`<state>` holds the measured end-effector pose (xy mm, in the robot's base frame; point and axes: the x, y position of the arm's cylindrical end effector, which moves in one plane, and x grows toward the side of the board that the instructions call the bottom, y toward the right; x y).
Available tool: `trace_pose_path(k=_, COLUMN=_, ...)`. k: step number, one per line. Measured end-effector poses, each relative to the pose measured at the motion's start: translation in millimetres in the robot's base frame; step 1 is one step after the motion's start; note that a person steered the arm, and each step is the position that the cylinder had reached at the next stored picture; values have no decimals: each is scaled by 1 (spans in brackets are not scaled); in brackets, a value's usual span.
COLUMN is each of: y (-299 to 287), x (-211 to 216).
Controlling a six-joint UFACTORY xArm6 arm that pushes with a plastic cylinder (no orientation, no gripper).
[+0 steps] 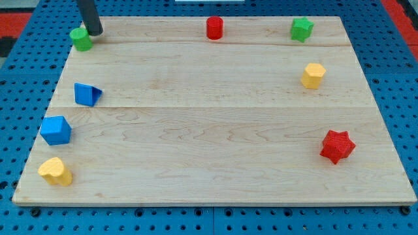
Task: Move the green circle at the top side of the blue triangle
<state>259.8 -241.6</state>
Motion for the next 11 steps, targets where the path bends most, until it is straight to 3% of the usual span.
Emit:
trace_pose_path(k=1, y=1, x=-26)
trace_pose_path(k=2, y=-43, x=-45)
trace_pose_path(k=3, y=-63, x=-15)
trace_pose_path(k=5, y=9, x=54)
trace_pose_path(k=6, y=8, x=26)
trace_pose_path(k=7, y=40, x=26)
trace_pose_path(k=10, y=104, x=103)
trace_pose_path(k=11, y=82, x=103)
